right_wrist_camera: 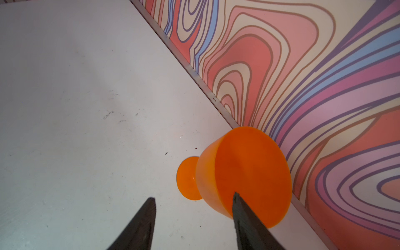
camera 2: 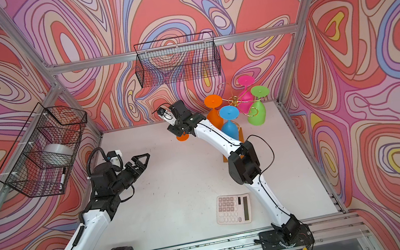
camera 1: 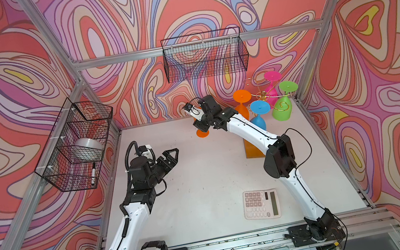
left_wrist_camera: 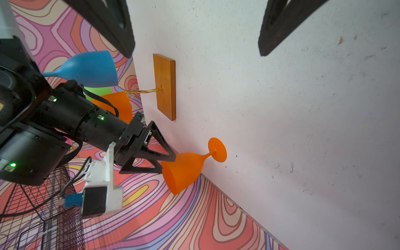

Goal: Take the wine glass off the wine glass rack
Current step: 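Open the right gripper and release the orange glass upright on the table, then swing the right arm toward the rack while the left arm moves forward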

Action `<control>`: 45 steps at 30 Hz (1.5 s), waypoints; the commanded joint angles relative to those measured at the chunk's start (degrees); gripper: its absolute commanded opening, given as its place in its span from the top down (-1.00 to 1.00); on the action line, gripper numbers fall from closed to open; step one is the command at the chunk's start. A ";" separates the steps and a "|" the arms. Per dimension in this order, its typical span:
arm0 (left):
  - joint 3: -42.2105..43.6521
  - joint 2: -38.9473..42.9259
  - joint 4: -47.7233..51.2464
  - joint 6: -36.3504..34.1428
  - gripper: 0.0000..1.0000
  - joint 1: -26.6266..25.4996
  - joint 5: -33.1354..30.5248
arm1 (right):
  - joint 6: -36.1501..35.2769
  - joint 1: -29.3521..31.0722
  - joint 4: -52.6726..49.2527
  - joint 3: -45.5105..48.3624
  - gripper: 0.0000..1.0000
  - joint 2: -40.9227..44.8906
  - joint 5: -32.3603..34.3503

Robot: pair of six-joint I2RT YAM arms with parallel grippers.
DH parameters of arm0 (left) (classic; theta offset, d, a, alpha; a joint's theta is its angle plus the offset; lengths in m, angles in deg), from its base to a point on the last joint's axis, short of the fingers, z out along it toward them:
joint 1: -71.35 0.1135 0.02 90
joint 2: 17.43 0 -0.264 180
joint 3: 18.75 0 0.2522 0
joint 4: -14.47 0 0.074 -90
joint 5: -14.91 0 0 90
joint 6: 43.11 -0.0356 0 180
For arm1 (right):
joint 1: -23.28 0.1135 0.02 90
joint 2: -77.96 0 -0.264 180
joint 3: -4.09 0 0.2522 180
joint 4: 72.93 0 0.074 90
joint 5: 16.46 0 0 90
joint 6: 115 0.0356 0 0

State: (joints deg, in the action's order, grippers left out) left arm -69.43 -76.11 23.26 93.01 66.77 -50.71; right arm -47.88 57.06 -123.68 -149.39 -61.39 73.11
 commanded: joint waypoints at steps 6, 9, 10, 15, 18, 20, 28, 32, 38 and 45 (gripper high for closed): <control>-1.02 2.59 0.99 -1.03 -0.82 -0.43 -0.69 | 2.45 0.01 9.28 6.24 -0.63 6.34 -2.39; -1.56 3.38 2.14 -2.06 -0.86 -0.60 -1.40 | 2.75 0.58 13.61 11.81 -0.70 10.51 -1.78; -1.78 3.63 2.37 -2.45 -0.87 -0.61 -1.65 | 2.86 0.82 14.80 13.35 -0.72 11.71 -1.71; -3.22 4.10 3.25 -4.55 -1.00 -1.11 -2.21 | 3.70 3.33 21.89 23.36 -0.82 19.05 -1.29; -4.75 4.29 4.13 -5.69 -1.00 -1.22 -2.76 | 3.80 5.52 24.53 27.74 -0.84 22.53 -0.03; -6.19 4.39 4.80 -6.64 -1.00 -1.22 -3.02 | 3.87 6.88 25.99 30.37 -0.88 24.92 0.86; -11.33 7.05 7.49 -10.73 -1.00 -1.31 -6.44 | 7.30 8.76 31.82 40.30 -0.89 36.74 2.92; -13.05 8.39 7.33 -12.73 -1.00 -1.31 -6.16 | 8.88 8.76 33.88 43.75 -0.88 43.26 4.03; -17.02 8.25 7.46 -16.95 -1.00 -1.62 -5.06 | 10.83 8.12 35.56 48.50 -0.88 51.90 8.63; -22.11 4.78 7.61 -23.44 -0.99 -6.87 -5.54 | 23.92 -1.04 31.11 50.79 -0.79 58.15 11.40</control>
State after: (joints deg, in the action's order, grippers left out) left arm -89.26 -69.94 30.21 74.76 62.29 -56.10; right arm -31.42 59.59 -89.93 -100.45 -4.93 81.72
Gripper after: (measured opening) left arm 0.998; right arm 0.897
